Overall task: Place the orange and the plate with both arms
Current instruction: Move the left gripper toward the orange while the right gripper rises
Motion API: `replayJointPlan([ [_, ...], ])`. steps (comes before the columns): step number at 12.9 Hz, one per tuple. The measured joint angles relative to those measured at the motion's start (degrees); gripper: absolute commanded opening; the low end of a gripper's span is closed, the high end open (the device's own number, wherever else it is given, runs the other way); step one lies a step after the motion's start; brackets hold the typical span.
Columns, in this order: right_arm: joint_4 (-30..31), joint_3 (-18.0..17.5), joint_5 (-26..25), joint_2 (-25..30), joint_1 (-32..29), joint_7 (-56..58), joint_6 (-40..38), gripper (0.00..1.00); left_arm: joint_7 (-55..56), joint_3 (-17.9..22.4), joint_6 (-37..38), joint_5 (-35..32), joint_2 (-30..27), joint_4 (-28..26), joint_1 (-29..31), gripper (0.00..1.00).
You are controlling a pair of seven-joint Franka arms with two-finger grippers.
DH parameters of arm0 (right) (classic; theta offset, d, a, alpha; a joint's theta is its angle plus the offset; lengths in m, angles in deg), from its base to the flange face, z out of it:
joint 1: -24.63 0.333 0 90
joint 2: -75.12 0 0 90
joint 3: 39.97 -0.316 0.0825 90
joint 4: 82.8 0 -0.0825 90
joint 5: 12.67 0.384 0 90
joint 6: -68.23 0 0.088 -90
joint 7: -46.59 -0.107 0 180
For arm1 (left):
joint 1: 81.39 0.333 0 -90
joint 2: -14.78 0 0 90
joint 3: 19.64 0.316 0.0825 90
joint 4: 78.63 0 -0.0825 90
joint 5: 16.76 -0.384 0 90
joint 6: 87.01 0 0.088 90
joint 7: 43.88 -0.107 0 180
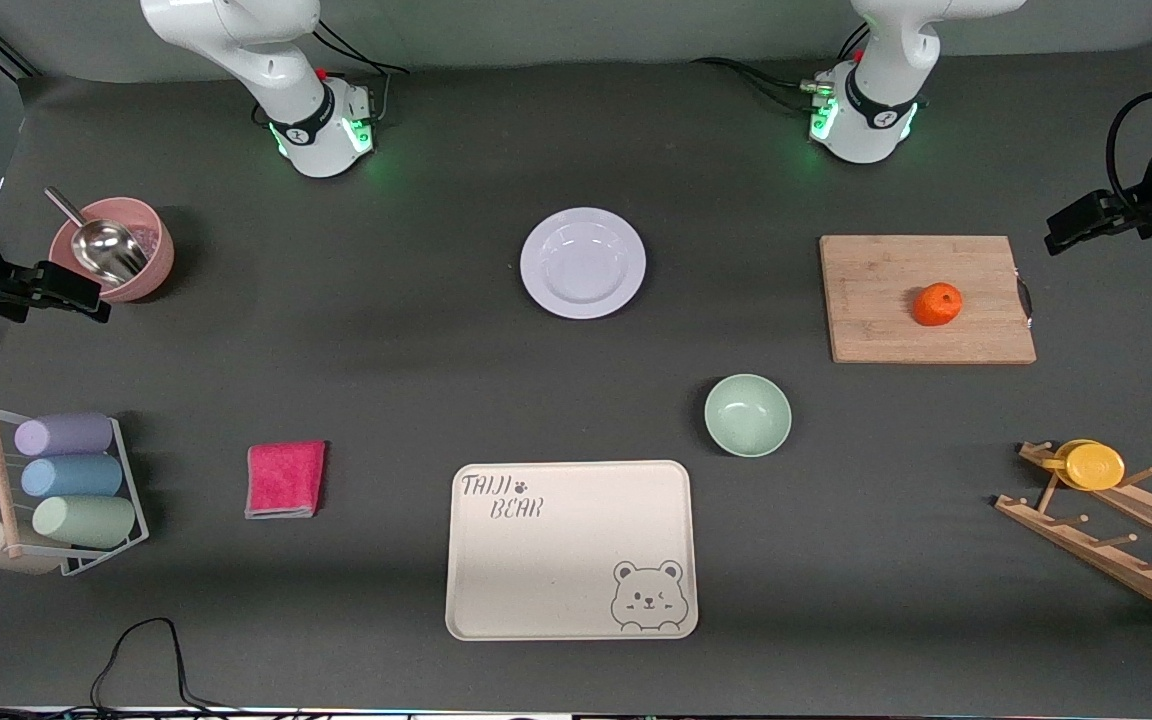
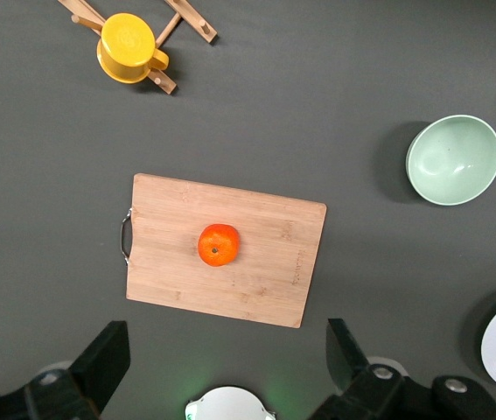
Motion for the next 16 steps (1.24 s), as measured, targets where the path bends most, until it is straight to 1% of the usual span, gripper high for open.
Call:
replayJointPlan([
  [3, 0.1, 0.0, 0.0, 0.0, 0.0, 0.0, 0.0, 1.0, -1.2, 0.0, 1.5, 0.0, 0.3, 0.3, 0.0, 1.0],
  [12, 0.4, 0.0, 0.0, 0.0, 0.1, 0.0, 0.0, 1.0, -1.8, 0.1, 2.1, -0.2, 0.5, 1.4, 0.0, 1.0],
  [14, 0.5, -0.1, 0.1, 0.0, 0.3, 0.0, -0.4, 1.0, -4.3, 1.3, 5.2, -0.7, 0.5, 3.1, 0.2, 1.0],
  [16, 0.5, -0.1, 0.4, 0.1, 1.2, -1.1, -1.2, 1.0, -7.7, 4.2, 8.8, -1.4, 0.5, 5.3, 0.6, 1.0],
])
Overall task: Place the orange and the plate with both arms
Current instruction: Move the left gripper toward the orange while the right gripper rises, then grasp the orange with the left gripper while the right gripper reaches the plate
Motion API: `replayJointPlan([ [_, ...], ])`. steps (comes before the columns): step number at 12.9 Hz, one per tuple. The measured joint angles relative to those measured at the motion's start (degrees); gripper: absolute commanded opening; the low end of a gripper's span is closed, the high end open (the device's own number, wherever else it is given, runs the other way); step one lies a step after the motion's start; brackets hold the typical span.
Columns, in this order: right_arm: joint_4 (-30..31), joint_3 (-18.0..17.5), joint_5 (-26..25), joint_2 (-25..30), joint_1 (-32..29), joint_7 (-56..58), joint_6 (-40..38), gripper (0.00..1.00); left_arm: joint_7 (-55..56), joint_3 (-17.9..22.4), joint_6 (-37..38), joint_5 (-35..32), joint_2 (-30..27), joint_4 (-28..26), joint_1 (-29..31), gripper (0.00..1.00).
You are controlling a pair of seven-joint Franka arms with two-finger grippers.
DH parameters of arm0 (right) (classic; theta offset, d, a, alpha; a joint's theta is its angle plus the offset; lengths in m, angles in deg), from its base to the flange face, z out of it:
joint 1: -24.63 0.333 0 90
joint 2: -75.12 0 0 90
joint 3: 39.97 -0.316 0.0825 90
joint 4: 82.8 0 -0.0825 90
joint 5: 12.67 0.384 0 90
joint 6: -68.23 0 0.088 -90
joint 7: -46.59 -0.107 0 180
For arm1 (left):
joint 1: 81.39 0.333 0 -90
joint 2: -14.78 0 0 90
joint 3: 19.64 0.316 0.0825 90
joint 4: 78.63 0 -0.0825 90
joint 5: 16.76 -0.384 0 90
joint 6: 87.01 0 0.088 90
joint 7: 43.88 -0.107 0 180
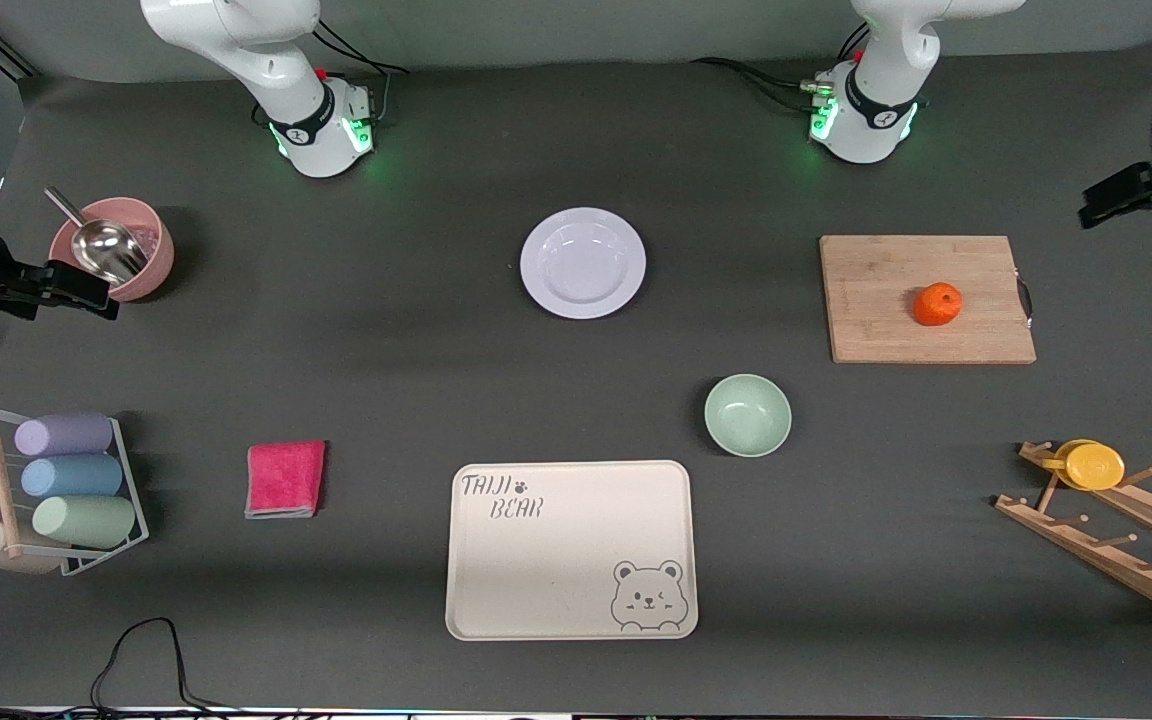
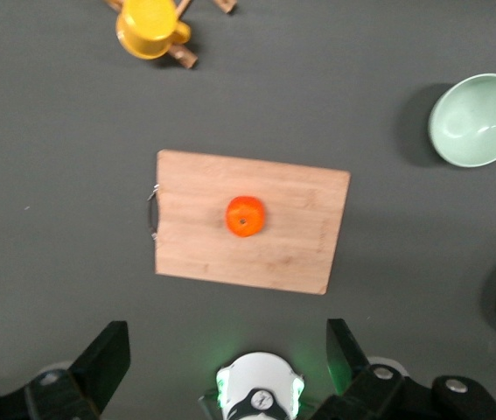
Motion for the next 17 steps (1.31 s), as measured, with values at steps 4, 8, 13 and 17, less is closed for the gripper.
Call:
replayJointPlan([
  [4, 2.5, -0.1, 1.3, 2.4, 4.6, -5.0, -0.1, 1.0, -2.6, 1.7, 4.5, -0.5, 0.0, 2.3, 0.6, 1.0],
  [8, 10.1, -0.1, 1.8, 9.2, 6.8, -8.9, 1.8, 1.0, -2.6, 1.5, 2.5, -0.5, 0.7, -2.2, 0.5, 1.0],
  [13, 19.4, -0.4, 1.9, 17.5, 12.8, -15.8, 4.6, 1.0, -2.3, 1.2, -12.6, -0.5, 0.0, -19.7, 0.5, 1.0],
  [17, 22.1, -0.3, 2.6, 18.8, 13.9, -16.6, 4.9, 1.0, -2.0, 1.1, -30.9, -0.5, 0.0, -35.9, 0.5, 1.0],
])
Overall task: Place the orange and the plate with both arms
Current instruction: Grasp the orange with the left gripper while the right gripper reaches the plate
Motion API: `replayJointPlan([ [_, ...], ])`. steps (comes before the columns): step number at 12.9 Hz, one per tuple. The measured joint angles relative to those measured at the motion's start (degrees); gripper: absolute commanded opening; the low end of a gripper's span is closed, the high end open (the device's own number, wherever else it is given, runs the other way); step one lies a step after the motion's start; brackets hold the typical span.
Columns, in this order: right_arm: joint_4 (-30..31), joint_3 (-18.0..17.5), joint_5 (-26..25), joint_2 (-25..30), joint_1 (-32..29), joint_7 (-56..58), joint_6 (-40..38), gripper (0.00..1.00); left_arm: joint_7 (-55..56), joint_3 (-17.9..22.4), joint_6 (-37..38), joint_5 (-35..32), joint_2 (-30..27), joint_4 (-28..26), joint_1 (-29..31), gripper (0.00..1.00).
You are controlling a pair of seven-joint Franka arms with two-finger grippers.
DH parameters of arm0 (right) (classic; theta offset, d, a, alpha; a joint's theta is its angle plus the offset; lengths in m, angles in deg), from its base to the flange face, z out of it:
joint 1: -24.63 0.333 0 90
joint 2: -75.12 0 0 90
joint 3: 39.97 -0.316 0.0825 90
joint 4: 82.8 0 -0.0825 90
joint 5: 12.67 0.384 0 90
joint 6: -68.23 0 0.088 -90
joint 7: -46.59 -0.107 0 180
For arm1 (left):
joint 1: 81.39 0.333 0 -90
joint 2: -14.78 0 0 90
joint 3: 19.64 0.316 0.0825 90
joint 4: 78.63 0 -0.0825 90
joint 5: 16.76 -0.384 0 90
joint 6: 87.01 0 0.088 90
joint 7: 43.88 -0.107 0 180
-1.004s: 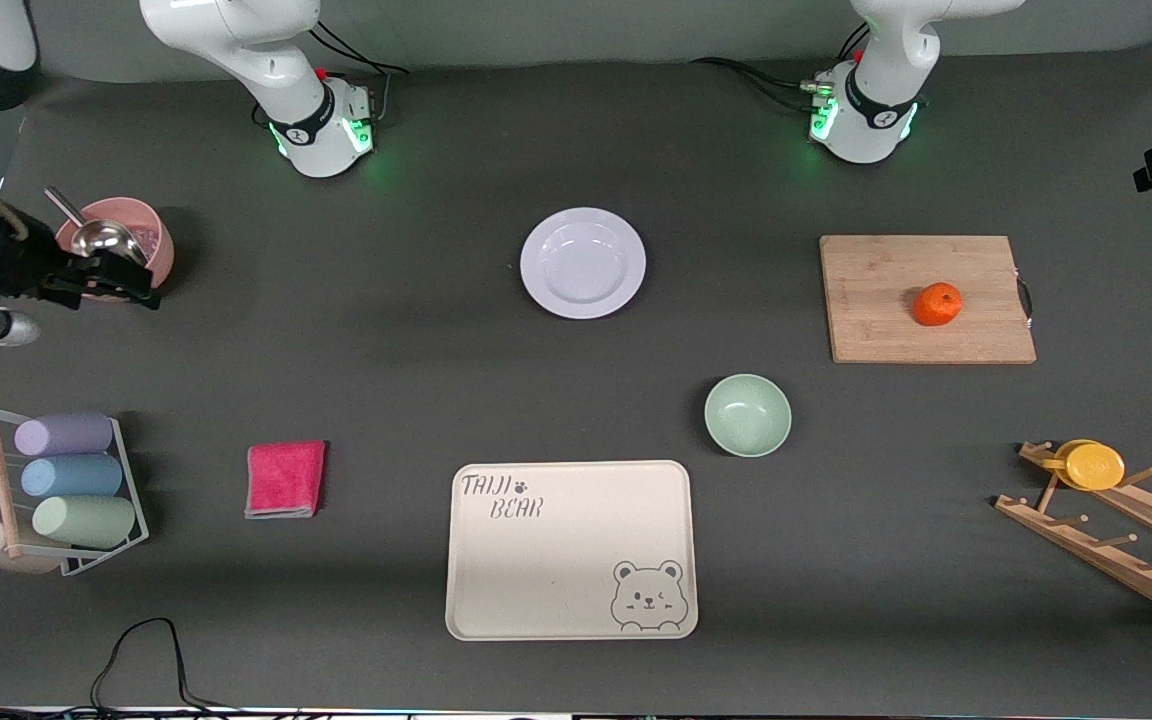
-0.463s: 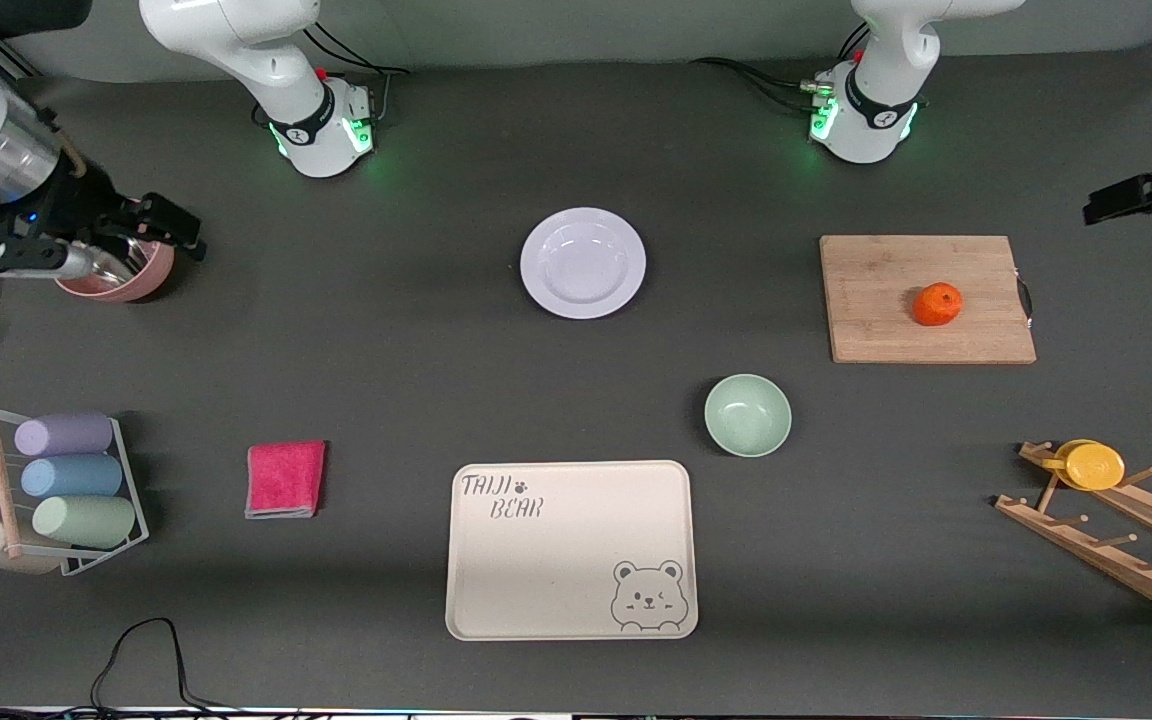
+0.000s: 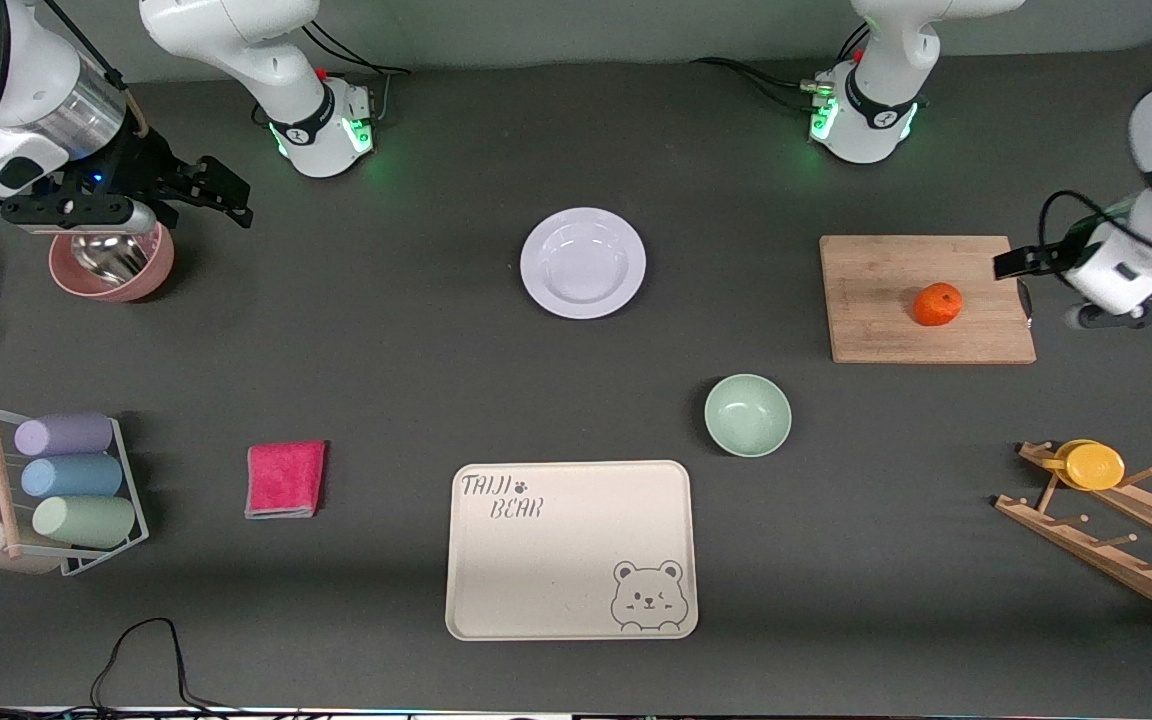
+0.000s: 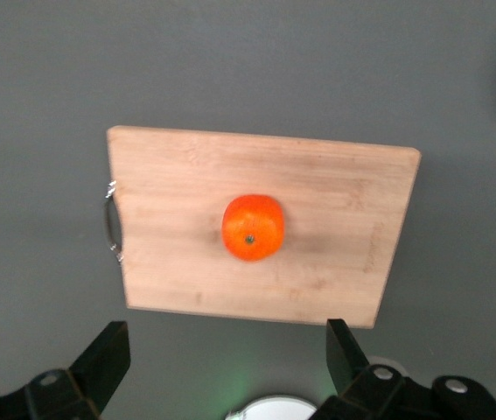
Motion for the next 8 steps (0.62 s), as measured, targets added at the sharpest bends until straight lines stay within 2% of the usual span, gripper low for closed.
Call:
replayJointPlan([
  [2, 2.0, 1.3, 4.7, 0.2, 0.0, 0.1, 0.5, 1.0, 0.6, 0.0, -6.8, 0.0, 1.1, -6.0, 0.0, 1.0],
  [4, 6.2, 3.8, 8.8, 1.4, -0.1, 2.6, 3.3, 1.0, 1.8, 0.0, -11.9, 0.0, 2.8, -9.5, 0.0, 1.0],
  [6, 12.3, 6.3, 14.3, 3.0, -0.2, 7.9, 6.7, 1.0, 2.3, 0.0, -15.8, 0.0, 5.4, -11.2, 0.0, 1.0],
  [8, 17.4, 7.0, 20.0, 3.6, -0.2, 12.0, 10.3, 1.0, 2.4, -0.1, -19.3, 0.0, 8.4, -11.8, 0.0, 1.0],
])
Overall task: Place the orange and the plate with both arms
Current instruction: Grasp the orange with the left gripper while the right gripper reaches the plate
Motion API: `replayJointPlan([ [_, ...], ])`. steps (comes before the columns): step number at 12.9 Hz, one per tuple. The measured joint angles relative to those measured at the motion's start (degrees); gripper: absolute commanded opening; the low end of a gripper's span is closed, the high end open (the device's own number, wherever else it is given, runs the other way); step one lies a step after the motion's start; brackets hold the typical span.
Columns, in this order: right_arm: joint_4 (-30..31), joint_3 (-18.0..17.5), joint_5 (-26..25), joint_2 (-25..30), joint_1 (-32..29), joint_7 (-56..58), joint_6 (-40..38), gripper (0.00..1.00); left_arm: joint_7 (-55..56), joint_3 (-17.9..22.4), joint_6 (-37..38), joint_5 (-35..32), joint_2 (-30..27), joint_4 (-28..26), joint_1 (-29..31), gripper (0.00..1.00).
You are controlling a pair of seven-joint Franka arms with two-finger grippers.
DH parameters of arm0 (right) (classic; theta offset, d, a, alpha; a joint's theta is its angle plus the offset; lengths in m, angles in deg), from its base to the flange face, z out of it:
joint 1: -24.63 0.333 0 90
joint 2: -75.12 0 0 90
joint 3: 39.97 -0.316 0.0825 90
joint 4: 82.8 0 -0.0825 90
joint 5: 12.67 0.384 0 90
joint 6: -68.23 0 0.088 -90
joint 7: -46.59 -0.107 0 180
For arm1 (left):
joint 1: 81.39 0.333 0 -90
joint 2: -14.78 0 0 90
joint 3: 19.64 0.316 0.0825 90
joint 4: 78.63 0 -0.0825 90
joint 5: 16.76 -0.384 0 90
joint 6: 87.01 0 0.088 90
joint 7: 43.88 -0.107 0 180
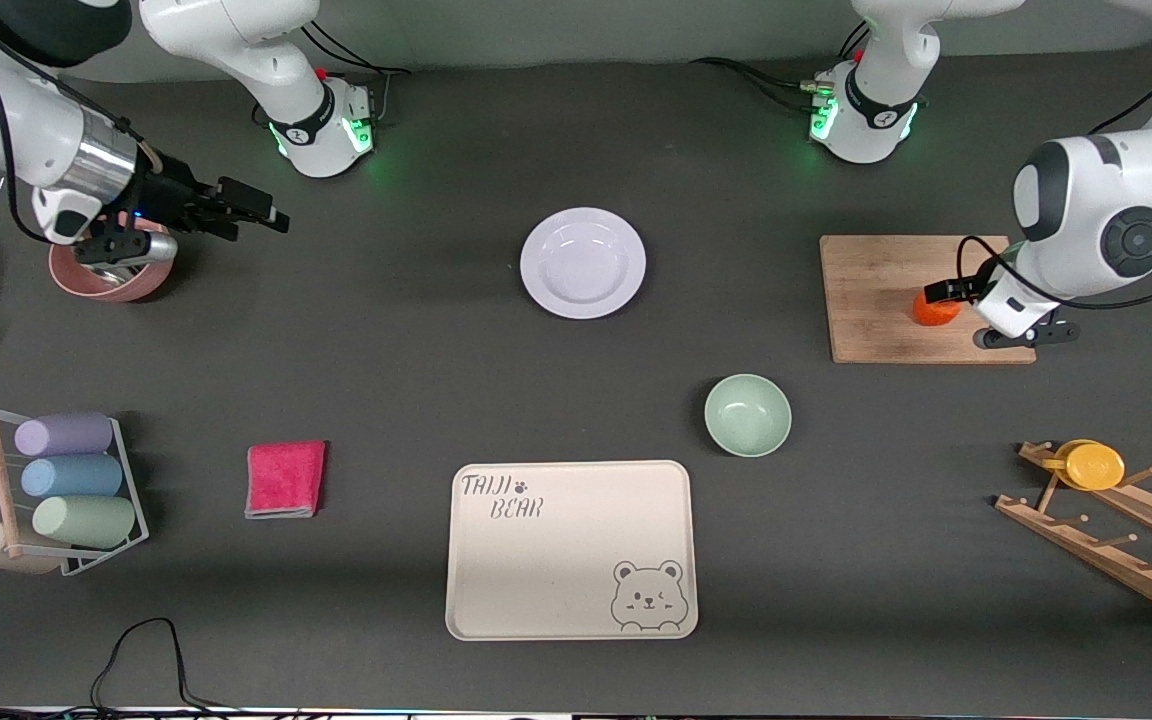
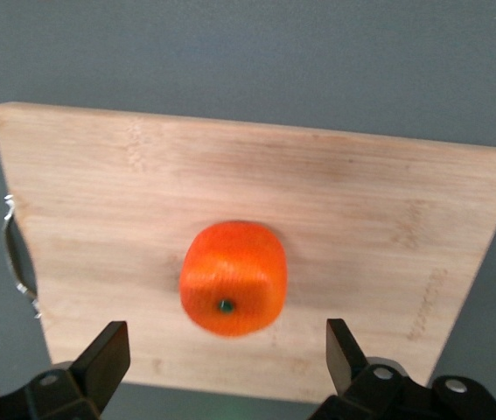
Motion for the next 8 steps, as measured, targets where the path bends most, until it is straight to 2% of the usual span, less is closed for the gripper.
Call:
replayJointPlan([
  [5, 14.2, -0.1, 19.8, -0.9, 0.1, 19.8, 11.2, 1.0, 0.2, -0.1, -7.1, 0.0, 5.7, -1.5, 0.0, 1.0],
  [8, 19.0, -0.1, 32.4, -5.6, 0.0, 34.6, 13.0, 1.0, 0.2, -0.1, -7.8, 0.0, 5.9, -2.4, 0.0, 1.0],
])
